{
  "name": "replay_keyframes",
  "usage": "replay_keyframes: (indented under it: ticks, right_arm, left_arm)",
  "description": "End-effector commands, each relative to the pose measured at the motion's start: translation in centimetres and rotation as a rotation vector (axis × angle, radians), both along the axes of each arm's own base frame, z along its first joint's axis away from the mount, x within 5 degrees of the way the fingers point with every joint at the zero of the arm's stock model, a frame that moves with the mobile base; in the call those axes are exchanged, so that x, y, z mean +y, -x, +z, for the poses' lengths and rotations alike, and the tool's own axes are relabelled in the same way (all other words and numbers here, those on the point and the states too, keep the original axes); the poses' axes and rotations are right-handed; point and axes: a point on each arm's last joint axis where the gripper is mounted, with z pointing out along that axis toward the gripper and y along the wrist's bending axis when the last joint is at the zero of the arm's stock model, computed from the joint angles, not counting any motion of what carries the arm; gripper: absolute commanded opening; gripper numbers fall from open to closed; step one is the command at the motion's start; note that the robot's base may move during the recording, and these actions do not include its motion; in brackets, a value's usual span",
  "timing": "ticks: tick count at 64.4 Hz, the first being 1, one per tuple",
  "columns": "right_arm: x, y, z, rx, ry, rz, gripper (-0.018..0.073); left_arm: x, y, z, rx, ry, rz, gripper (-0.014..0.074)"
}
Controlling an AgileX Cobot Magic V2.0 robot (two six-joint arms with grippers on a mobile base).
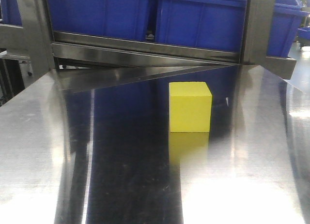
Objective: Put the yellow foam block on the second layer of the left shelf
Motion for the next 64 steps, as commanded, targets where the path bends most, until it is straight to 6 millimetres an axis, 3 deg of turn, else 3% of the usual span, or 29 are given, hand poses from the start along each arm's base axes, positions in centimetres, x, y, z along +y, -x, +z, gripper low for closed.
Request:
replay_keyframes:
  ticks: [1,10,23,27,42,55,64]
  right_arm:
    - [0.2,-1.5,3.5,-0.006,0.008,0.016,0.0057]
    - [1.0,-4.8,5.7,0.121,0.017,0.078,0.0139]
    - [4.7,-10.2,7.7,0.328,0.069,0.256,0.0552]
    - [6.3,-11.8,8.0,0.405,0.093,0.304,0.0639]
    - [12.5,-16.8,7.8,0.684,0.113,0.406,0.0629]
    - [17.8,-20.6,5.8,0.925,0.071,0.334,0.0629]
    - [20.5,-22.3,4.5,0.989,0.091,0.271,0.0629]
  left_arm:
    - [-0.2,0.0,0.0,-0.078,0.012,-0.019,0.0136]
    - [-0.2,0.0,0.0,-0.078,0.012,-0.019,0.0136]
    - [-0.2,0.0,0.0,-0.078,0.012,-0.019,0.0136]
    - [-0.2,0.0,0.0,-0.076,0.012,-0.019,0.0136]
    - [-0.2,0.0,0.0,-0.076,0.012,-0.019,0.0136]
    - [-0.2,0.0,0.0,-0.076,0.012,-0.019,0.0136]
    - [-0.2,0.0,0.0,-0.076,0.012,-0.019,0.0136]
